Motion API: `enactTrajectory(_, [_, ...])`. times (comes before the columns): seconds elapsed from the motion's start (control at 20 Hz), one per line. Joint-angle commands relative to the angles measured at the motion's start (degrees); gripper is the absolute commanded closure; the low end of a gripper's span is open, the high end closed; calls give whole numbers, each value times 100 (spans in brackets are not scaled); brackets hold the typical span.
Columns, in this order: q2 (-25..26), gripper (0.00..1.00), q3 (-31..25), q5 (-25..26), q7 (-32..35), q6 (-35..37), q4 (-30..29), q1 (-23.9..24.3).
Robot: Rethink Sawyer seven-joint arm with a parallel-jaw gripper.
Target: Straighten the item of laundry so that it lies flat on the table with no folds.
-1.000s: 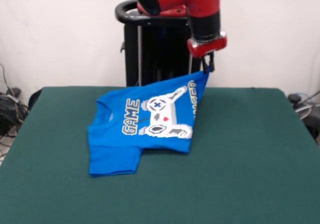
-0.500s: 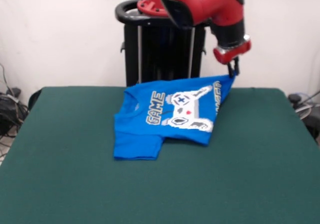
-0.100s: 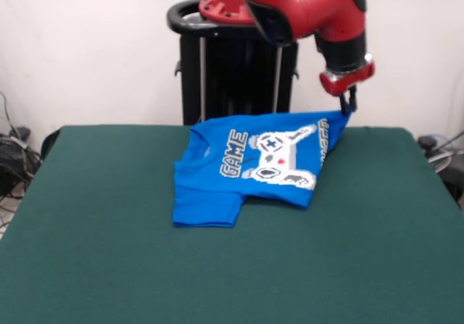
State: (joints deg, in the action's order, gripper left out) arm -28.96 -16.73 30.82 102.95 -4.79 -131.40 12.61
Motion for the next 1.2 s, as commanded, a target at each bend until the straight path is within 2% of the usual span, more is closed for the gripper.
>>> enactTrajectory(0.05, [-202,100,-58,-565,933,309,579,63])
enactTrajectory(0.2, [-694,100,557,-825,1061,465,572,-301])
enactTrajectory(0.25, [-854,100,1014,-921,1143,393,623,-620])
enactTrajectory(0.35, [-905,100,1369,-966,1128,235,674,-798])
enactTrajectory(0.65, [-954,100,1450,-1007,887,309,706,-746])
enactTrajectory(0.7, [-930,0,1351,-981,848,213,687,-652])
enactTrajectory(0.85, [-963,0,1342,-1200,1003,311,644,-652])
enactTrajectory(1.05, [-1398,0,1144,-1428,950,742,497,-604])
enactTrajectory(1.2, [-1310,0,781,-1497,801,947,586,-364])
